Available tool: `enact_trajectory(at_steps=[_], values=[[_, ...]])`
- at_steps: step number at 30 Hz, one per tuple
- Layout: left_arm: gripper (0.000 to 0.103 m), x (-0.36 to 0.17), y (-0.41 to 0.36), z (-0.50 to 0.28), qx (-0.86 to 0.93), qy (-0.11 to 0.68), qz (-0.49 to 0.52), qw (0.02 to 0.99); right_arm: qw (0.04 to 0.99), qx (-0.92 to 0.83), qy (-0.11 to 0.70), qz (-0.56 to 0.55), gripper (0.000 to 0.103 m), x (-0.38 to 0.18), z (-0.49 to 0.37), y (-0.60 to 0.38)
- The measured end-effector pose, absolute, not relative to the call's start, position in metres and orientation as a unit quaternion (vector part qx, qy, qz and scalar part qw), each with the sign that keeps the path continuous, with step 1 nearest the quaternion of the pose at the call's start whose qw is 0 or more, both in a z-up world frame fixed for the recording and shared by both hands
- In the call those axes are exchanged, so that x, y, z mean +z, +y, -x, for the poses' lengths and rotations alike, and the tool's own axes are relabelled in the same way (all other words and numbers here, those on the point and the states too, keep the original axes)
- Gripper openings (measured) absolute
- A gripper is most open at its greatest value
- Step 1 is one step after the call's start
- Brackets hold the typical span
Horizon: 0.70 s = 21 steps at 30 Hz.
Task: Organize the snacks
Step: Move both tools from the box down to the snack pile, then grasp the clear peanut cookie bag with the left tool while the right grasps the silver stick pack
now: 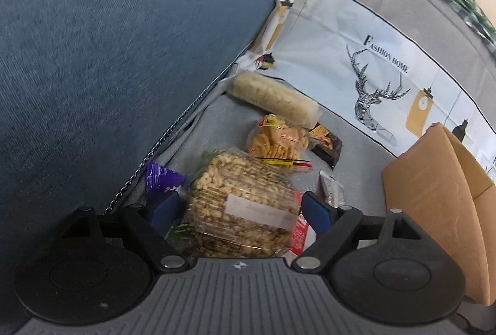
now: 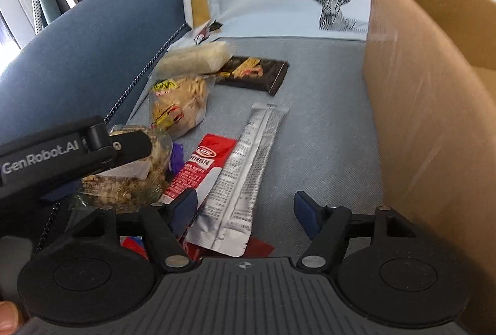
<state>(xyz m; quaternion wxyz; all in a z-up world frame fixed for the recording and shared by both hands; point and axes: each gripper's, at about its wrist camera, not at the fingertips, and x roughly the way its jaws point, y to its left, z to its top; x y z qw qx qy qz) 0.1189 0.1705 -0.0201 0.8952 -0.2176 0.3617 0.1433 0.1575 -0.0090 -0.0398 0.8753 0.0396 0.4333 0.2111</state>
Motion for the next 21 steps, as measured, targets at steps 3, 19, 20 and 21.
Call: enact_trajectory(at_steps=[3, 19, 20, 21], values=[[0.076, -0.021, 0.174, -0.118, 0.146, 0.361, 0.228, 0.892, 0.875, 0.225, 0.428, -0.031, 0.039, -0.037, -0.156, -0.008], [0.035, -0.020, 0.195, -0.091, 0.080, 0.368, 0.349, 0.858, 0.874, 0.272, 0.403, 0.025, 0.006, -0.005, -0.079, -0.030], [0.034, -0.020, 0.194, -0.090, 0.071, 0.372, 0.355, 0.855, 0.875, 0.272, 0.400, 0.023, 0.006, -0.004, -0.076, -0.030], [0.034, -0.020, 0.192, -0.090, 0.065, 0.375, 0.357, 0.853, 0.878, 0.272, 0.393, 0.020, 0.007, -0.002, -0.073, -0.030]])
